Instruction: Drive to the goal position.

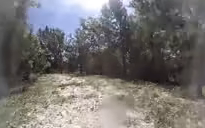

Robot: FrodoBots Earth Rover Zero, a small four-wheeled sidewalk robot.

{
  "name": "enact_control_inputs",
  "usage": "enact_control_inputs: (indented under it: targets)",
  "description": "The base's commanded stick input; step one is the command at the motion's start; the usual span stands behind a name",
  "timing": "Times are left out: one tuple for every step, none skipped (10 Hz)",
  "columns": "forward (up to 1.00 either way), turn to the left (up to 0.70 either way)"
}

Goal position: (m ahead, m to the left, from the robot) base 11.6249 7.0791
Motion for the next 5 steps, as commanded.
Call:
enact_control_inputs:
  targets:
    - [0.7, 0.35]
    - [0.7, 0.22]
    - [0.7, 0.0]
    - [0.7, 0.0]
    - [0.7, 0.0]
